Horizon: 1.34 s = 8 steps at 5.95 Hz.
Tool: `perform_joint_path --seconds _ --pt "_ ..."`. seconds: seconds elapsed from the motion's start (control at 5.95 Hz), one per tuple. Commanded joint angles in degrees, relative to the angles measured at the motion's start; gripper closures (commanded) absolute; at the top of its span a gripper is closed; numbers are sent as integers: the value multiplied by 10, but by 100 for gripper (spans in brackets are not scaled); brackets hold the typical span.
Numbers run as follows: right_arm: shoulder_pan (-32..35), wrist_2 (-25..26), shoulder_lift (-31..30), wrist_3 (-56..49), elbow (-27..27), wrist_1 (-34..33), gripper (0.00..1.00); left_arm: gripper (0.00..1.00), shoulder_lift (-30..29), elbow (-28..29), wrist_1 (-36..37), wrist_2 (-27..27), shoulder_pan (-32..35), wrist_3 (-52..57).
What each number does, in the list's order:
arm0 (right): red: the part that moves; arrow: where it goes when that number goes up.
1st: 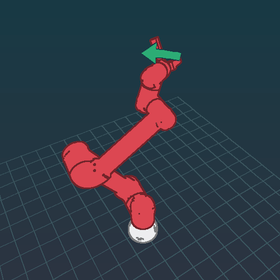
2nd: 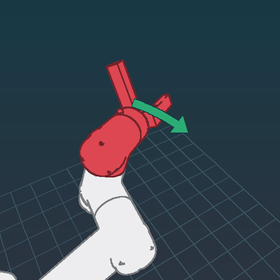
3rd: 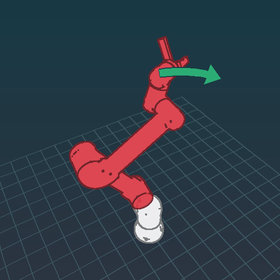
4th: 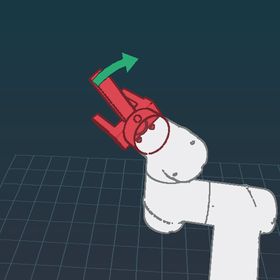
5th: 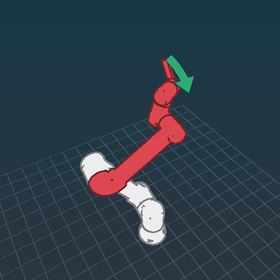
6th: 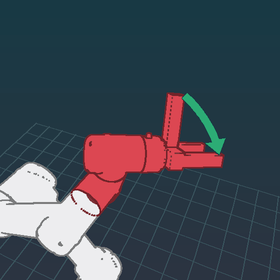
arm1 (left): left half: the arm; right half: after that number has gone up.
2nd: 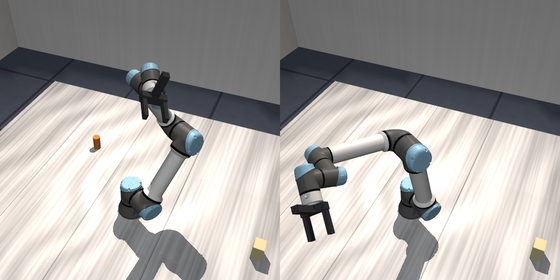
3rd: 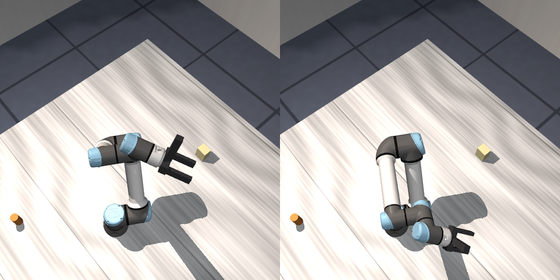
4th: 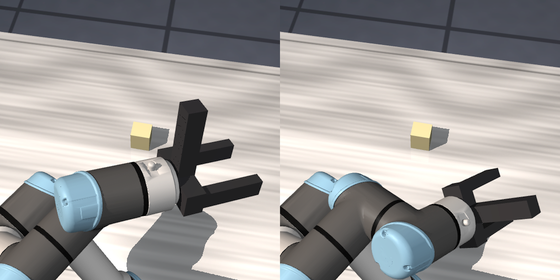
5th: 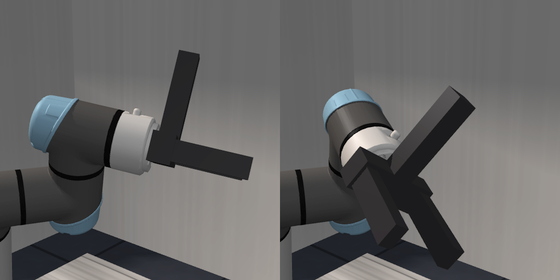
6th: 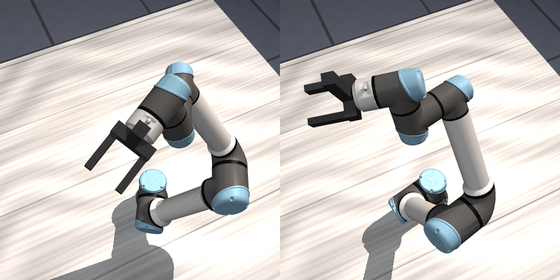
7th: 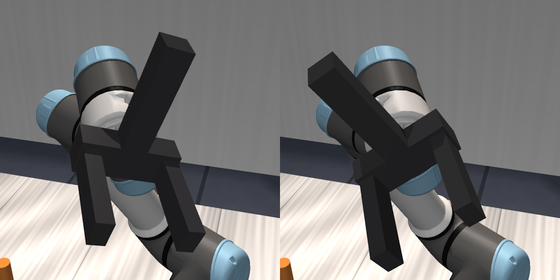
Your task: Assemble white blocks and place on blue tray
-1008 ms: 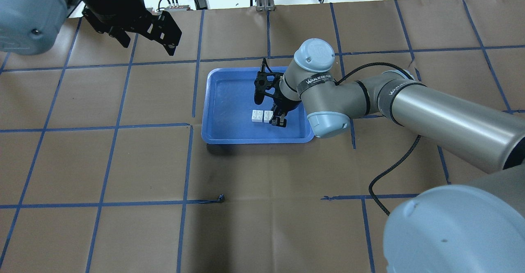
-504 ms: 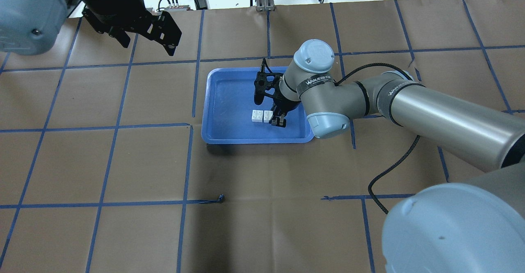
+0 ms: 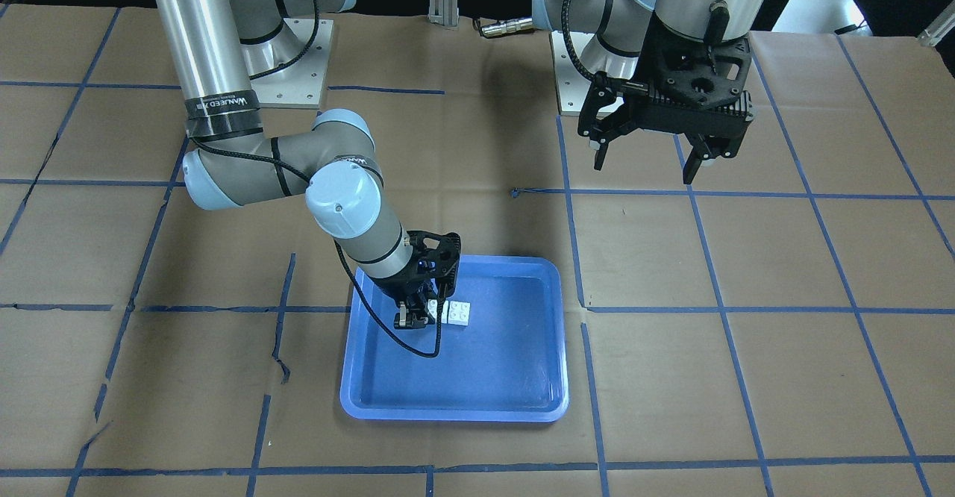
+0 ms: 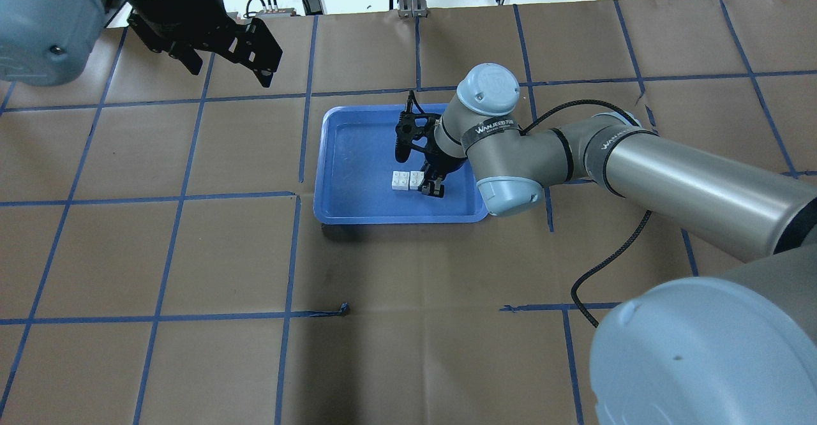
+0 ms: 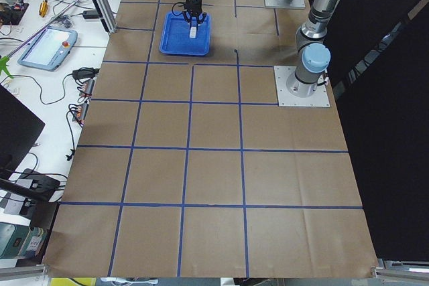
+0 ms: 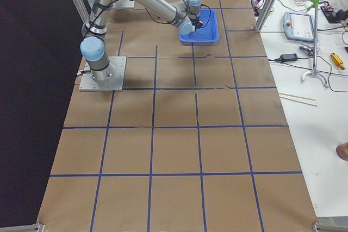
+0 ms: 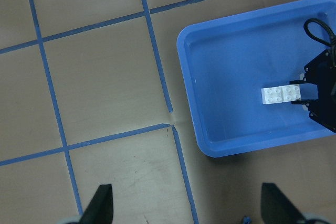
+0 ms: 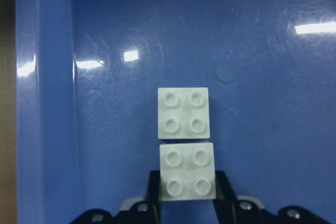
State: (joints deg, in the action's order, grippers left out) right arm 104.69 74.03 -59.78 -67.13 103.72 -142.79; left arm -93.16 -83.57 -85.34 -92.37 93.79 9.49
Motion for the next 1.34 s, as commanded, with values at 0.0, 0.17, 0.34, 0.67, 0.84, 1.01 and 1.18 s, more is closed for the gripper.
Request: perform_joint_path --seconds 0.0,0.17,0.34,0.67,0.84,1.01,1.18 --pt "0 0 0 1 0 0 77 1 0 0 0 0 0 0" --pt "0 0 0 1 0 1 75 1 0 0 0 0 0 0" --pt "0 0 0 1 0 1 75 1 0 0 1 -1 -1 0" --pt "1 -1 1 2 0 1 74 1 -1 -1 5 -1 -1 0" --pt "0 -2 1 2 0 1 74 1 0 2 7 -1 -1 -2" --pt "1 -2 1 2 0 1 74 1 3 -2 8 -1 -2 -2" --pt "1 -2 1 2 0 1 74 1 3 -2 8 -2 -1 -3"
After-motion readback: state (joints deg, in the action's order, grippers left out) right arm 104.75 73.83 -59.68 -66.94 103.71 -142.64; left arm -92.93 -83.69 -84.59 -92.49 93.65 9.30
